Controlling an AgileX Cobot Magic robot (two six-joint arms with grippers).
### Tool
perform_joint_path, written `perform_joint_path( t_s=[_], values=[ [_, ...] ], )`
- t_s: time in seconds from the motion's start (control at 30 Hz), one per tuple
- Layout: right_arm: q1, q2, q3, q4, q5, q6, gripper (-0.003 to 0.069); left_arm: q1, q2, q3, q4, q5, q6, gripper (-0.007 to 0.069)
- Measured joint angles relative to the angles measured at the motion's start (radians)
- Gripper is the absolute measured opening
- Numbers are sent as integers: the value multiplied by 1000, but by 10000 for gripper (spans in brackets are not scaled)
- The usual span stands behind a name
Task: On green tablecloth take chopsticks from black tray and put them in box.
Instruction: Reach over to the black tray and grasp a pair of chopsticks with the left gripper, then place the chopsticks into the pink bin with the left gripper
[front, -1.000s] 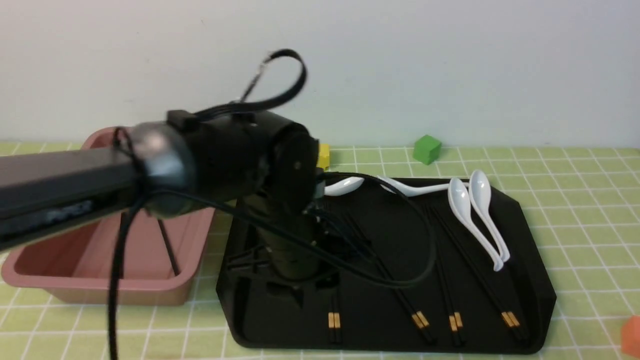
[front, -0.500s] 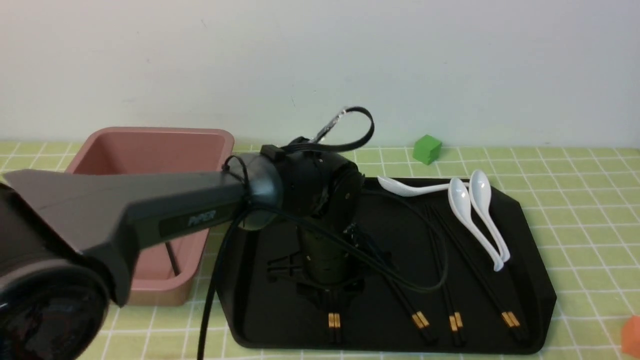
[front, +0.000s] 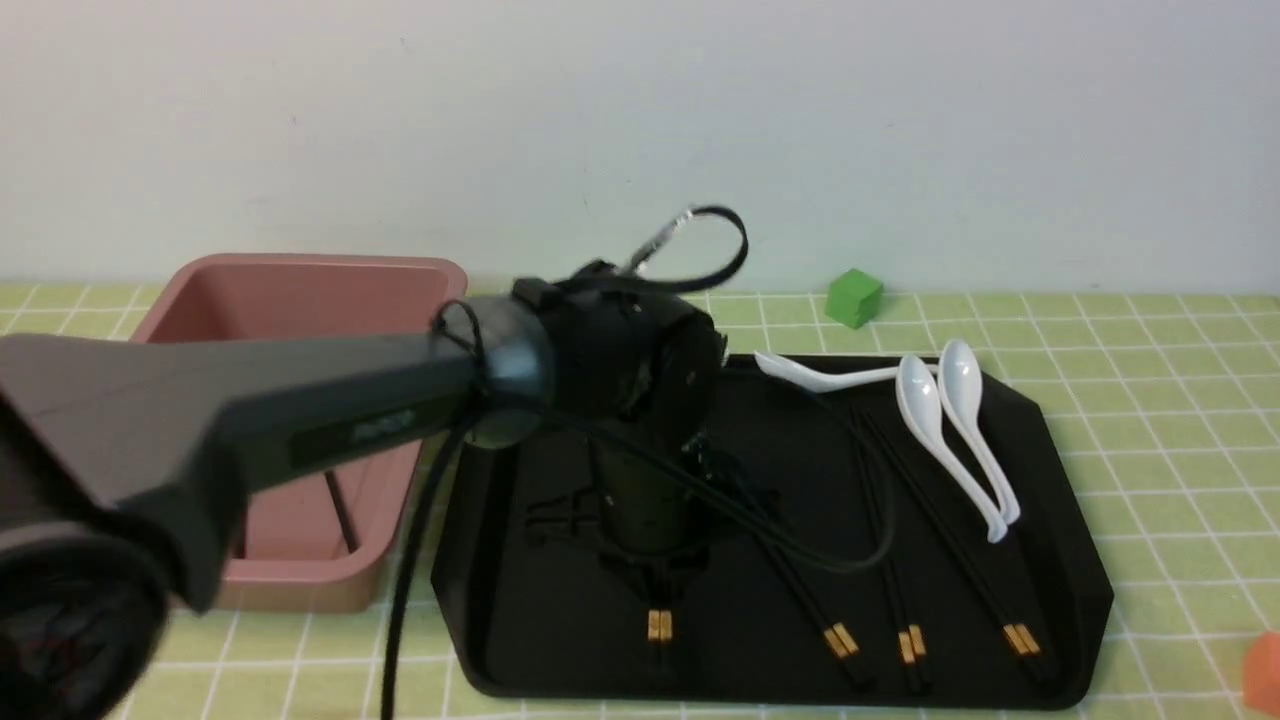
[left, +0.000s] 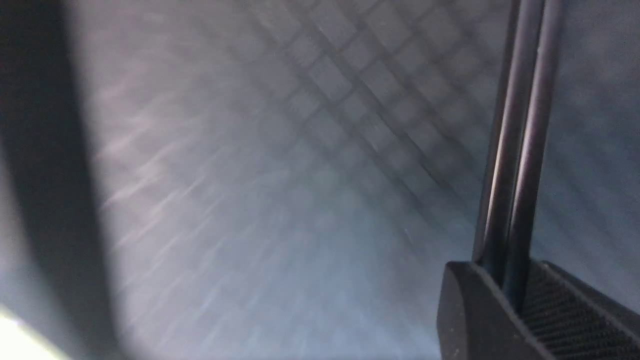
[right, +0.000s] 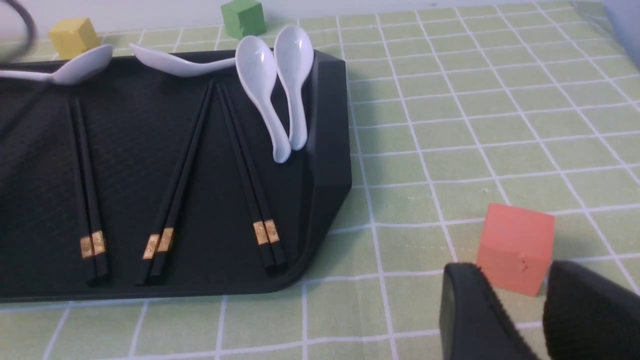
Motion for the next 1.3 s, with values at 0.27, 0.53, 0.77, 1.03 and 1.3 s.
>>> perform_joint_path(
  t_s=[0.27,0.53,0.77,1.03,1.3],
  values=[
    [0,0,0,0,0,0,239,106,-368,-4,187,104,-17,116],
    [0,0,0,0,0,0,239,438,-337,31,129,204,50,116],
    [0,0,0,0,0,0,239,505,-158,41,95,153,118,116],
    [0,0,0,0,0,0,239,507,-54,41,123,87,132,195],
    [0,0,0,0,0,0,239,507,-136,-5,117,219,280,169]
  ],
)
